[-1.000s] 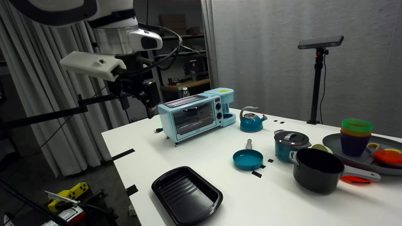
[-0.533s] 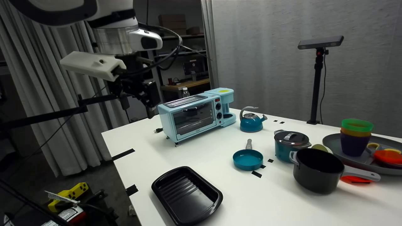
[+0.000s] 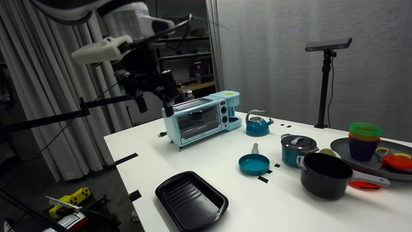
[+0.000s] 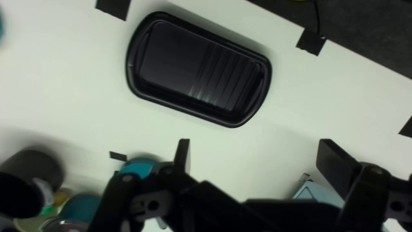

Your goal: Transfer the lid from the blue pot to the pan

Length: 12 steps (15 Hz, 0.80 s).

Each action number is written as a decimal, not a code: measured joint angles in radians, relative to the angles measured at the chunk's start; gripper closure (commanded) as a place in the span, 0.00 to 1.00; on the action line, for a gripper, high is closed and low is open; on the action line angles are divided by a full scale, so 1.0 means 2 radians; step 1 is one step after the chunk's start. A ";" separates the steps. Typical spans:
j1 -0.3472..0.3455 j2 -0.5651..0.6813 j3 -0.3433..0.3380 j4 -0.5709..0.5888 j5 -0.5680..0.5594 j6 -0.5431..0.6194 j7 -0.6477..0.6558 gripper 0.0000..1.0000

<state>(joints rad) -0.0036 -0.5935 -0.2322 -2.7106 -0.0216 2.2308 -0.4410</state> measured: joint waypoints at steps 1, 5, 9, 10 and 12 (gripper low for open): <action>-0.015 0.016 -0.003 0.025 -0.017 -0.003 0.000 0.00; -0.055 0.093 -0.020 0.137 -0.061 -0.014 -0.002 0.00; -0.068 0.155 -0.029 0.216 -0.070 -0.030 -0.007 0.00; -0.068 0.161 -0.029 0.220 -0.070 -0.030 -0.007 0.00; -0.068 0.165 -0.028 0.222 -0.070 -0.030 -0.007 0.00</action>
